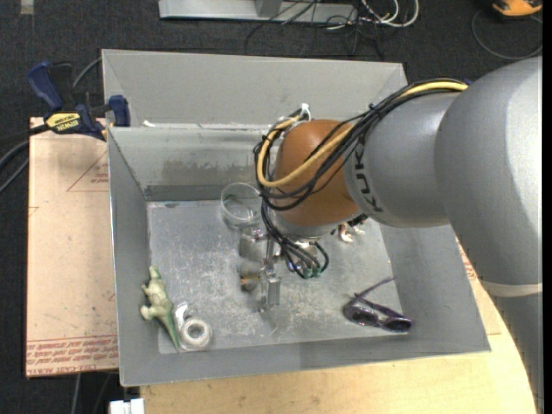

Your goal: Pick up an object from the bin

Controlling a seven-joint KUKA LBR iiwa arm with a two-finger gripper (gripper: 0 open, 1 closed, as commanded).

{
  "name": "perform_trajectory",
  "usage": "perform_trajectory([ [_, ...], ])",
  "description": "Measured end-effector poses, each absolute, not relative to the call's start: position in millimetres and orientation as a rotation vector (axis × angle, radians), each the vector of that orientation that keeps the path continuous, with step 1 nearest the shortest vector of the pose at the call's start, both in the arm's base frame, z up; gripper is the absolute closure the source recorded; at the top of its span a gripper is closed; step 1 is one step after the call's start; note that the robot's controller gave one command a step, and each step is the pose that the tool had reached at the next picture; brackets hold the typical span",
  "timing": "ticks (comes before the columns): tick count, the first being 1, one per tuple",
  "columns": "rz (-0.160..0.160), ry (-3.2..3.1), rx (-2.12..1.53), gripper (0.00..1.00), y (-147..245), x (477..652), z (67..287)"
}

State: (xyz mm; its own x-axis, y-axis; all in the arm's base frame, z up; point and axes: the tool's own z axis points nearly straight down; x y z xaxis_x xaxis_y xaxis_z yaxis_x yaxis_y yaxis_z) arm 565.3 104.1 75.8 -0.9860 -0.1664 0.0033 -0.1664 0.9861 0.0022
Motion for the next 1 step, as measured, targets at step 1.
perform_trajectory([
  [1, -0.003, -3.12, 0.397, 0.0, 99.2, 568.4, 115.9],
])
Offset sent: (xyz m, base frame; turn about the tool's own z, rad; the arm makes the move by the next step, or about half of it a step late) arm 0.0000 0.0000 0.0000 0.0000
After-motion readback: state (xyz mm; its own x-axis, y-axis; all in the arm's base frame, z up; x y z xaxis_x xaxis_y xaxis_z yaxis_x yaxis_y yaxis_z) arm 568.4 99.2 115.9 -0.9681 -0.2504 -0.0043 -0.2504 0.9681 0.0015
